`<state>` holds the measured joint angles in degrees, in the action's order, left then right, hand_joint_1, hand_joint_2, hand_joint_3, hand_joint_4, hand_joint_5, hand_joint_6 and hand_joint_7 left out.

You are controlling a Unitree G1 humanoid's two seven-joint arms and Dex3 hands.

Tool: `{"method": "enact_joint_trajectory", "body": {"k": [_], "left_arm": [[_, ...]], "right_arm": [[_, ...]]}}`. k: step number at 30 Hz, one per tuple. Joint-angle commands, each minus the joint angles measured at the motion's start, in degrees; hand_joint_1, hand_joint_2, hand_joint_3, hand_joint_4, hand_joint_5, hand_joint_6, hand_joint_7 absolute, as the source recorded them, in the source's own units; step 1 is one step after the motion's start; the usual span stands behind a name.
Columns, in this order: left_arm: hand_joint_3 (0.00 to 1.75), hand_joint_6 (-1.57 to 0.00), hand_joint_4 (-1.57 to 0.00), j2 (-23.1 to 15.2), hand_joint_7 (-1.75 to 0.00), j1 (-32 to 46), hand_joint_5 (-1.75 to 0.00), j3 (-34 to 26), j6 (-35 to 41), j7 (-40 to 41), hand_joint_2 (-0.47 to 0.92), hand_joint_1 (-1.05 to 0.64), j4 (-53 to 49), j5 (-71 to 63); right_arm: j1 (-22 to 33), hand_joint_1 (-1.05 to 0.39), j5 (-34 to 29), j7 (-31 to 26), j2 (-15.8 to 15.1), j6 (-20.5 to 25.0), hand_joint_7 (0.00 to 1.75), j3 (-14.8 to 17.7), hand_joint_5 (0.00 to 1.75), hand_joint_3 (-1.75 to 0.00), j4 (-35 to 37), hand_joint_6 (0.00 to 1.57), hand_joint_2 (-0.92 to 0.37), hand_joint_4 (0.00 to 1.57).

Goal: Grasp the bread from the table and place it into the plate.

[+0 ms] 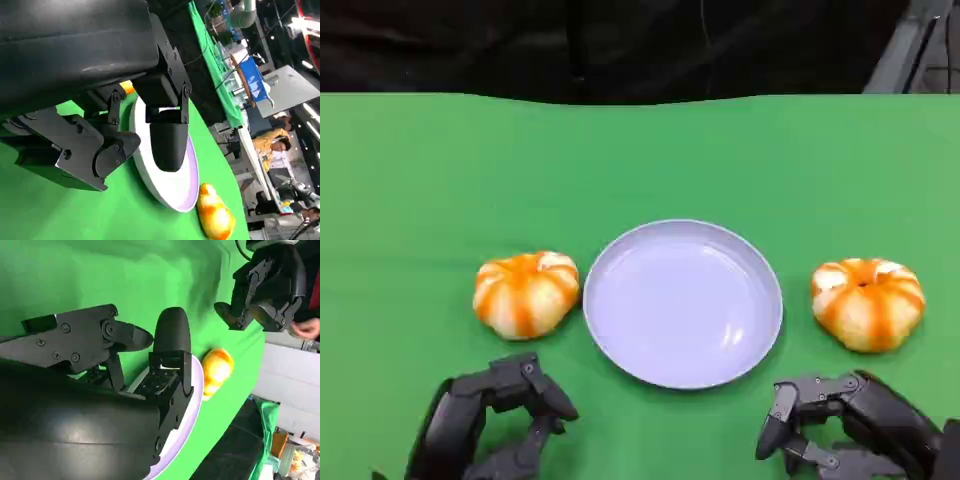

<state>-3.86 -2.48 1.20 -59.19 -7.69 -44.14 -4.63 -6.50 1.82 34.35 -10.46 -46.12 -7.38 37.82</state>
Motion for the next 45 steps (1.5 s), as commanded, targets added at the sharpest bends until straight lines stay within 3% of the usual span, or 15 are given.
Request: {"method": "enact_joint_trajectory", "body": {"k": [1,31,32,34,37,45], "left_arm": [[0.98,-0.88,-0.82,-0.86,-1.24,0.33,-1.39,-0.12,-0.42,-0.04,0.62,0.02,-0.04,0.51],[0.99,-0.88,-0.82,-0.51,-1.22,0.35,-1.36,-0.69,-0.34,1.28,0.60,0.01,-0.13,0.26],[0.71,-0.93,-0.83,-0.25,-0.80,0.39,-0.96,-0.86,0.00,1.22,0.72,-0.01,-0.09,0.88],[0.36,-1.09,-0.92,0.01,-0.33,0.43,-0.59,-1.06,0.35,1.11,0.88,-0.02,-0.04,1.54],[0.27,-1.14,-0.94,0.06,-0.20,0.43,-0.49,-1.13,0.36,0.95,0.92,-0.02,-0.04,1.64],[0.26,-1.15,-0.95,0.06,-0.16,0.43,-0.47,-1.13,0.36,0.84,0.92,-0.02,-0.04,1.76]], "right_arm": [[0.34,-0.04,0.50,0.00,-0.93,0.68,1.07,0.22,1.58,-0.48,-0.68,0.80,-0.92,0.71],[0.32,-0.05,0.38,0.01,-0.93,0.60,1.07,0.26,1.58,-0.49,-0.40,0.80,-0.91,0.71],[0.37,-0.04,0.42,0.06,-0.95,0.69,1.07,0.25,1.59,-0.49,-0.46,0.80,-0.91,0.71],[0.42,-0.04,0.46,0.12,-0.96,0.77,1.07,0.24,1.59,-0.49,-0.52,0.80,-0.91,0.71],[0.42,-0.03,0.46,0.12,-0.96,0.77,1.08,0.24,1.59,-0.49,-0.52,0.80,-0.92,0.71],[0.42,-0.03,0.46,0.12,-0.96,0.77,1.08,0.24,1.59,-0.49,-0.52,0.80,-0.92,0.71]]}}
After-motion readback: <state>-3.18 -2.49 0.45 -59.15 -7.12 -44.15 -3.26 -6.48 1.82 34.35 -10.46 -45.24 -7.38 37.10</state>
